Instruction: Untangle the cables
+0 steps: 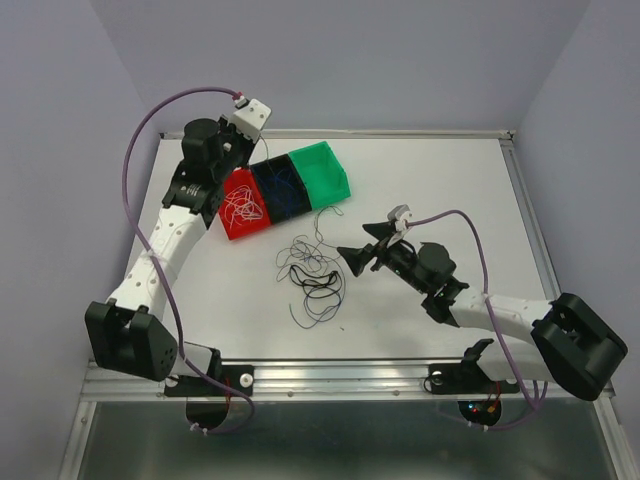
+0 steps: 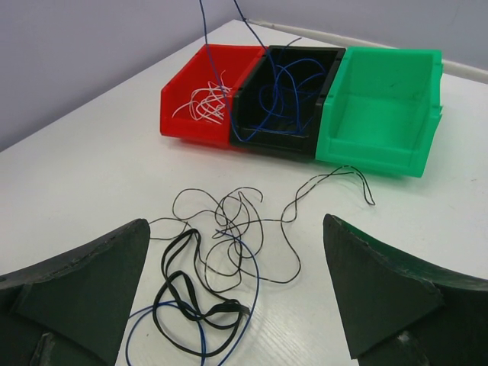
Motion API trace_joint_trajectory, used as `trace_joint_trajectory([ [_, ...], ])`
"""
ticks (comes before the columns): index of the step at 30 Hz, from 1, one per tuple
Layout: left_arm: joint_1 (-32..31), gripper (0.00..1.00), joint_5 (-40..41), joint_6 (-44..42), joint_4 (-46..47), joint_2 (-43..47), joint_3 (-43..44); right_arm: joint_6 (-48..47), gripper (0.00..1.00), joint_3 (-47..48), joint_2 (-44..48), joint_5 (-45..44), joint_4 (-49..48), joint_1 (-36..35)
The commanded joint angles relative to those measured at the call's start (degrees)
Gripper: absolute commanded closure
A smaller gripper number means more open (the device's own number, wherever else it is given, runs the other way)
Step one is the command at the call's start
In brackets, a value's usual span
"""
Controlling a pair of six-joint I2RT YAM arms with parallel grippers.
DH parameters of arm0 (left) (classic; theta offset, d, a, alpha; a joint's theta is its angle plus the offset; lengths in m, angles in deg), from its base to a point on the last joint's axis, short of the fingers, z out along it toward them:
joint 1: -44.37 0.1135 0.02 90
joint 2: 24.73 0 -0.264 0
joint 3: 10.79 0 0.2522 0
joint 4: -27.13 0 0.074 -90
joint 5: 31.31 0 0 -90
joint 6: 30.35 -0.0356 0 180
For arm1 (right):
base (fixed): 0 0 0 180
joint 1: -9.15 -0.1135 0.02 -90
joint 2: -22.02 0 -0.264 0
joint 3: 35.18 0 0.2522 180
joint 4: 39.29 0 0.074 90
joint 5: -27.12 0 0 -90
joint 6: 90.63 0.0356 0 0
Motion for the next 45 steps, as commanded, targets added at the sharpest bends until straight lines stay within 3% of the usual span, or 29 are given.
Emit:
trace_joint_trajectory([
  [1,0.4,1.0,3.3,-2.44,6.01,-3.7,3.87,-1.0,0.0,2.02,0.56,-0.59,-4.19,0.09],
  [9,1.8,1.0,7.08,-4.64,8.3,-13.28,11.34,-0.56,0.0,0.18,1.35,-0.85,-5.34,0.09],
  [15,2.42,1.0,8.49,-5.96,8.39,-15.4,14.06,-0.82,0.0,-1.4,2.84,-1.47,-5.51,0.09],
  [25,4.35,1.0,3.39,-5.61,5.58,-10.48,13.37,-1.09,0.0,-1.49,3.29,-1.64,-5.51,0.09],
  [30,4.44,1.0,4.53,-5.43,4.61,-8.28,14.07,-0.56,0.0,-1.23,2.41,-1.12,-5.86,0.09],
  [45,6.28,1.0,4.09,-6.22,5.84,-10.12,12.84,0.14,0.0,-2.55,4.34,-0.85,-6.04,0.09],
])
